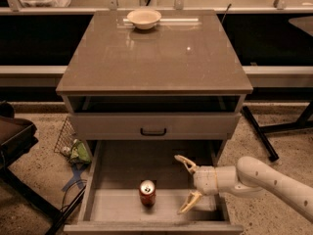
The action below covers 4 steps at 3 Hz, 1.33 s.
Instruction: Pick coke can from middle drawer and place on counter
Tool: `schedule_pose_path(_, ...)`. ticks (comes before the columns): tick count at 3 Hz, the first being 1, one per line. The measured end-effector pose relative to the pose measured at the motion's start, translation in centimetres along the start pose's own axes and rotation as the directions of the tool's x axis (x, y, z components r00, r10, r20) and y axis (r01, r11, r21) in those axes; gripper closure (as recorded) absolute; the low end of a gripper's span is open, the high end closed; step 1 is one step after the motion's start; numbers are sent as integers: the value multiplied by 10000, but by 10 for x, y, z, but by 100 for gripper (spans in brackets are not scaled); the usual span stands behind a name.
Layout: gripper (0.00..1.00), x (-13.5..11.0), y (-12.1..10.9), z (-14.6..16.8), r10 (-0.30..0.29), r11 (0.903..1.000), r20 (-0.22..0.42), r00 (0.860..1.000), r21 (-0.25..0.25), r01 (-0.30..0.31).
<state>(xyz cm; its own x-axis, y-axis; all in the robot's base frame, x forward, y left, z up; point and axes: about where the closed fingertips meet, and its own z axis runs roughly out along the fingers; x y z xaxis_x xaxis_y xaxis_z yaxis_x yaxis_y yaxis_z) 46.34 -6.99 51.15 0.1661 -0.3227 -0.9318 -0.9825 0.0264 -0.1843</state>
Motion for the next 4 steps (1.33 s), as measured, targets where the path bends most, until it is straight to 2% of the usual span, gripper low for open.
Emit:
schedule_pose_path(1, 0, 24, -14, 33, 626, 9980, 434, 9971, -30, -625)
schedule_pose_path(2, 0, 47, -34, 70, 1250, 9922, 713, 9896, -90, -1247)
schedule_pose_path(3, 0, 61, -42, 93, 1610, 9869, 850, 9833, -216, -1597)
schedule_pose_path(4, 0, 58, -35, 99, 1555, 9877, 812, 9845, -315, -1534)
